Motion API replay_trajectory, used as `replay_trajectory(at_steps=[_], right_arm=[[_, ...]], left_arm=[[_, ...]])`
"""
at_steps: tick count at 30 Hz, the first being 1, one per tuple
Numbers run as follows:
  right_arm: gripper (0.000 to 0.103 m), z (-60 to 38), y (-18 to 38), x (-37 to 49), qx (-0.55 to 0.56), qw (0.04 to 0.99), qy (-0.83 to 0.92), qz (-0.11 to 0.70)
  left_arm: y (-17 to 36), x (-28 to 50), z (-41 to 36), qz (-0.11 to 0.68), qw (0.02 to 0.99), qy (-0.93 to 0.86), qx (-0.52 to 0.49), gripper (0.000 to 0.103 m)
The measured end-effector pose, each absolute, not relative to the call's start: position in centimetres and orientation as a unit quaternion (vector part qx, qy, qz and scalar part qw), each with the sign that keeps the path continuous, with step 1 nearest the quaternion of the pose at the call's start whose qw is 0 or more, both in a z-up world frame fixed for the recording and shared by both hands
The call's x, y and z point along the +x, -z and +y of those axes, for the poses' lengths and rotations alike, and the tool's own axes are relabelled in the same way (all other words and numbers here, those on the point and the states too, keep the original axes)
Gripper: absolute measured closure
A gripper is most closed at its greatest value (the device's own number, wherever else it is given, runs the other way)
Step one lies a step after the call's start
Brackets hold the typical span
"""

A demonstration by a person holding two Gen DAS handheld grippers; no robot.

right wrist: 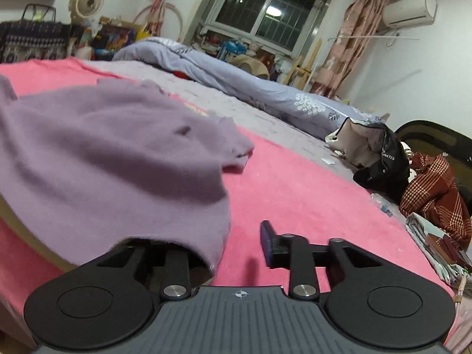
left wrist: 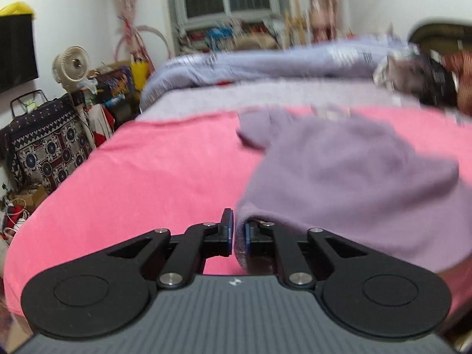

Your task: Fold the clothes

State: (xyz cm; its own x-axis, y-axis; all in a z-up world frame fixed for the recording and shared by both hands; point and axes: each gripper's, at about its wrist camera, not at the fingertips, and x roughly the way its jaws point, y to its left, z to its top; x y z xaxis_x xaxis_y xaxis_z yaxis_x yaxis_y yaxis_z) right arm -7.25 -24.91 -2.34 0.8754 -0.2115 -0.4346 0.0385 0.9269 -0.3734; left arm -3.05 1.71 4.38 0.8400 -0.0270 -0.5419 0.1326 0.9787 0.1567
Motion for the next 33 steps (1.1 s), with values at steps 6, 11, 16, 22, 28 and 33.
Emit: replay_trajectory(at_steps=[6, 11, 16, 22, 28, 33], right_arm=[[0.090, -25.2, 2.4, -8.4, -0.155, 0.953, 0.055, 0.254], [0.092, -28.1, 0.5, -7.5, -0.034, 0.957, 0.042, 0.286], [0.092, -31.0, -1.2, -7.1, 0.063, 0.956, 0.028, 0.286], [0.092, -33.0, -1.3, -6.9, 0.104, 0.949, 0.036, 0.296], [0.092, -33.0, -0.3, -6.5, 0.106, 0.945, 0.040, 0.307], [0.092, -33.0, 0.0, -6.3, 0.107, 0.944, 0.040, 0.310]], left_arm=[[-1.4, -5.3, -0.2, 0.308, 0.930, 0.043, 0.196, 0.060], [-1.0, -6.3, -1.7, 0.285, 0.923, 0.070, 0.251, 0.051], [-0.8, -6.8, -3.6, 0.251, 0.913, 0.103, 0.304, 0.041], [-0.9, -4.8, -3.0, 0.251, 0.919, -0.022, 0.302, 0.040], [-2.5, -7.2, -1.6, 0.250, 0.929, -0.008, 0.274, 0.039], [-1.5, -8.3, -3.1, 0.259, 0.918, 0.048, 0.296, 0.039]])
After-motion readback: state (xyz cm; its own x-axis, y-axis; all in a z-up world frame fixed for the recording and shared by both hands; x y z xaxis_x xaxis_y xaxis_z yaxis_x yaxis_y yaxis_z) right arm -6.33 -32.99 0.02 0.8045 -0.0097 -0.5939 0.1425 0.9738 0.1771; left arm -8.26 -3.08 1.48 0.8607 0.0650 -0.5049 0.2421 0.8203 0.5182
